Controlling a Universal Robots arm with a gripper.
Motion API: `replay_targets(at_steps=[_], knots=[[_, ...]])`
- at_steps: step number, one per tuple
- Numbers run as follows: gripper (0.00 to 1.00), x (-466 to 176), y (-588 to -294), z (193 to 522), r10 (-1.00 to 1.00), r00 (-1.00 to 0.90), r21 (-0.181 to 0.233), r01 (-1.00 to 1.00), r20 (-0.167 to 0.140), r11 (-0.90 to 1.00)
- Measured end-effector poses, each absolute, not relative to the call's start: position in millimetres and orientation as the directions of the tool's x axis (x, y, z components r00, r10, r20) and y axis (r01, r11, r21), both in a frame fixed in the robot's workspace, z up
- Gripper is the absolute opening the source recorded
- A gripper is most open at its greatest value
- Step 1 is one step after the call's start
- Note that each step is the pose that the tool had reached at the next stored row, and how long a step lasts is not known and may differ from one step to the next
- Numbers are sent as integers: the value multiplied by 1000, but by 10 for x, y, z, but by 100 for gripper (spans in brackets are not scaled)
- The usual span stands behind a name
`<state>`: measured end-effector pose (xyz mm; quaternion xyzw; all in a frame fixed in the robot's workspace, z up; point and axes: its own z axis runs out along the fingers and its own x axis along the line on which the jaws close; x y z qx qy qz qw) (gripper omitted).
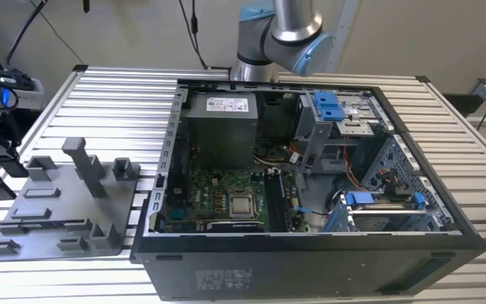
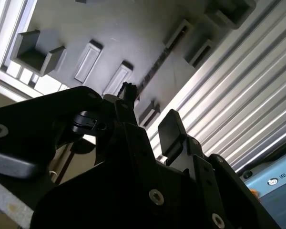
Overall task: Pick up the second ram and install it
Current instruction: 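Pick up the second ram and move it above second insertion slot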
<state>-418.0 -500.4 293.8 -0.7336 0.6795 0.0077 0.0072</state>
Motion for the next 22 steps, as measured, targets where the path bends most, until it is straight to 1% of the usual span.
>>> replay_targets(at_steps=[22], knots=[[48,-4181,-4998,2594,-997,76,-3,-997,-21,-76]])
